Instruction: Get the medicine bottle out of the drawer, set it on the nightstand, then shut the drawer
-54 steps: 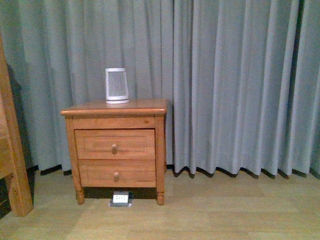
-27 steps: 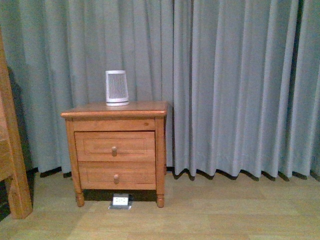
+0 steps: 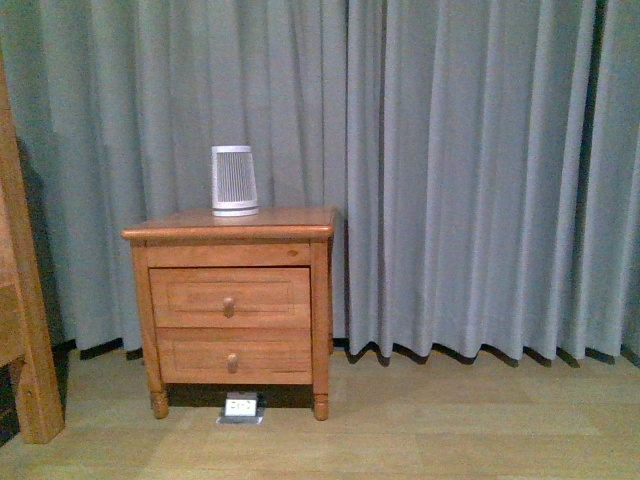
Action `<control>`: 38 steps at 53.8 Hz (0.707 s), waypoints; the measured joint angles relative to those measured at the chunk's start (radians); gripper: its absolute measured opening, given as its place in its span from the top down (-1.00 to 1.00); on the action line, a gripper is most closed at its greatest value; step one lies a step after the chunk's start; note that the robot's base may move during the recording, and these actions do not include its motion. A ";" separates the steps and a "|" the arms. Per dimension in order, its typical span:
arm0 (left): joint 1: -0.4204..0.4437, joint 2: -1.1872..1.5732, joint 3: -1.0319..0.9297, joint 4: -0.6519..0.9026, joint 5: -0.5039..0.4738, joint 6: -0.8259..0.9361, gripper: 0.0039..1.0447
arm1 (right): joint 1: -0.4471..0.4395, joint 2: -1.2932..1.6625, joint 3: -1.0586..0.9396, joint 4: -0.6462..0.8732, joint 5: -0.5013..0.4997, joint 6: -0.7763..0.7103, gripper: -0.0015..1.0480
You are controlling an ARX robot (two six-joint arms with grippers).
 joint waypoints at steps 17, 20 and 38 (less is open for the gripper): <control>0.000 0.000 0.000 0.000 0.000 0.000 -0.87 | 0.000 0.000 0.000 0.000 0.000 0.000 -0.87; 0.000 0.000 0.000 0.000 0.000 0.000 -0.87 | 0.000 0.000 0.000 0.000 0.000 0.000 -0.87; 0.000 0.000 0.000 0.000 0.000 0.000 -0.87 | 0.000 0.000 0.000 0.000 0.000 0.000 -0.87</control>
